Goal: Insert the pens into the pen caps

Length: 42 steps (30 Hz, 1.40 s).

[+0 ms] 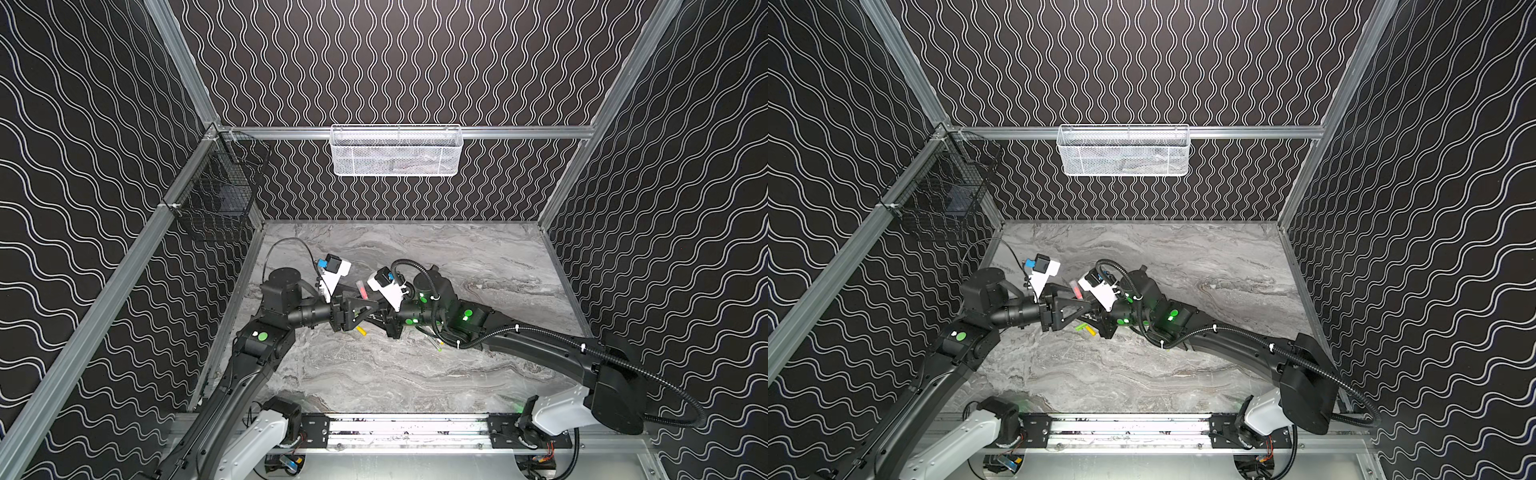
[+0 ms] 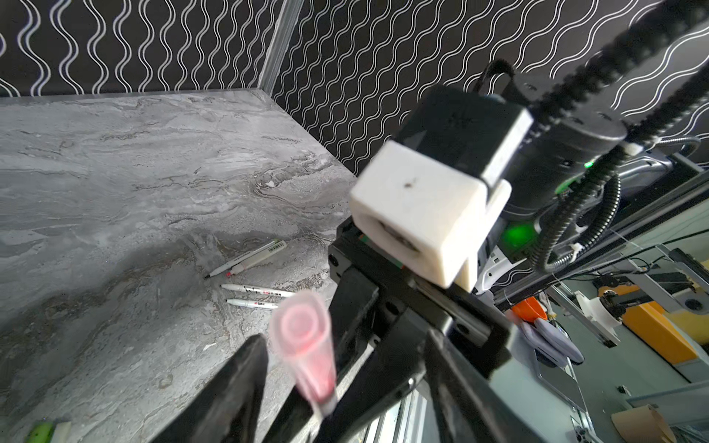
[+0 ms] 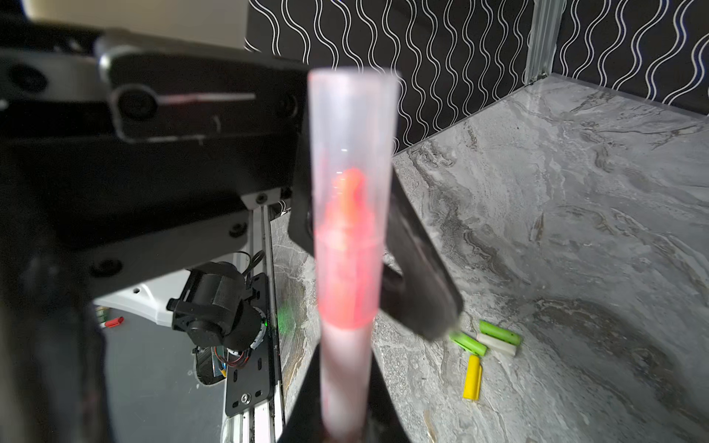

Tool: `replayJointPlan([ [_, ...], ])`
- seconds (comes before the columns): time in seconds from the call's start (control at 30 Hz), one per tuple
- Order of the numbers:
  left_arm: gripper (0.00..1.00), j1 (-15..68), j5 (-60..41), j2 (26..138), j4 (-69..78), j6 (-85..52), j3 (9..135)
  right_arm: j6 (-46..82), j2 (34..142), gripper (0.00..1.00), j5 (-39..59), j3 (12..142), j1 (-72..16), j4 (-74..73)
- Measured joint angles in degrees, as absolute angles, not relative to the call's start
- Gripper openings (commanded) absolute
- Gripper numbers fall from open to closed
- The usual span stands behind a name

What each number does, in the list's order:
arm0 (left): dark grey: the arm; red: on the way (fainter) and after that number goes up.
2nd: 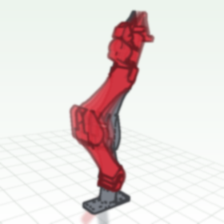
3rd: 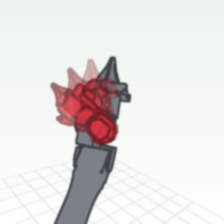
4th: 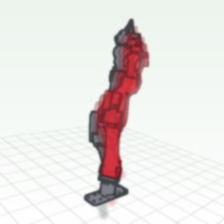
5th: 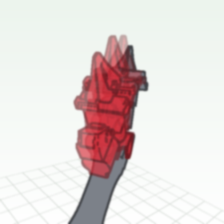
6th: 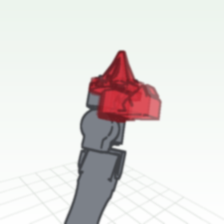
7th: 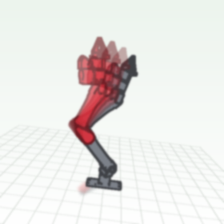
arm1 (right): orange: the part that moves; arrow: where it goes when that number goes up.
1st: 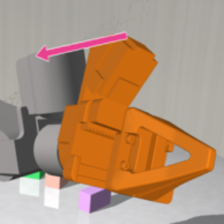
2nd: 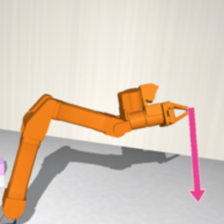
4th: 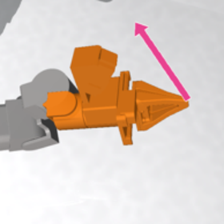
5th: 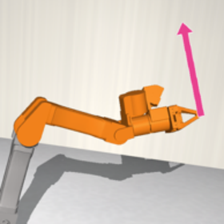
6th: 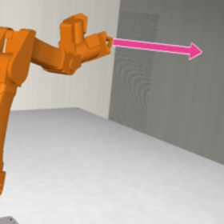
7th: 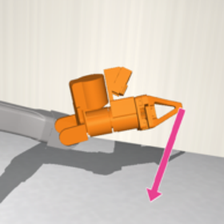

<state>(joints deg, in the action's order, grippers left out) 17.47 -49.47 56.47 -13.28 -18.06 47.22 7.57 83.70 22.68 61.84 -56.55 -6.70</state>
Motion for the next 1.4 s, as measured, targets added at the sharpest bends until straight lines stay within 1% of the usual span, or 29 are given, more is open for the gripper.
replayJointPlan([
  [0.1,0.72,16.80,-48.90,55.79,-13.10,-18.31,47.13,7.57,83.11,0.00,23.38,61.71,-56.58,-6.28],
  [0.2,0.68,15.88,-48.25,55.40,-12.75,-19.31,46.92,7.49,82.67,0.00,24.43,61.73,-56.58,-5.87],
  [0.5,0.47,13.76,-48.97,54.33,-9.80,-21.04,45.56,6.13,82.56,0.00,26.98,62.04,-56.62,-3.25],
  [0.73,0.24,13.45,-52.47,54.81,-7.29,-22.31,45.08,5.96,82.56,0.00,27.51,62.46,-56.73,-1.98],
  [0.8,0.12,13.45,-53.91,55.22,-6.28,-22.52,44.97,5.96,82.56,0.00,27.44,62.70,-56.73,-1.54],
  [0.83,0.04,13.45,-54.76,55.48,-5.65,-22.92,44.91,5.89,82.59,0.00,27.29,62.74,-56.73,-1.41],
  [0.87,0.00,13.43,-55.20,55.66,-5.26,-23.73,44.80,5.82,82.59,0.00,27.20,62.81,-56.73,-1.21],
  [1.07,0.00,13.23,-57.23,56.42,-3.05,-24.01,44.49,5.52,82.59,0.00,26.83,64.40,-56.66,1.26],
  [1.4,0.00,13.63,-57.63,55.79,2.70,-23.94,44.77,2.26,81.54,0.00,26.00,70.46,-56.12,8.45],
])
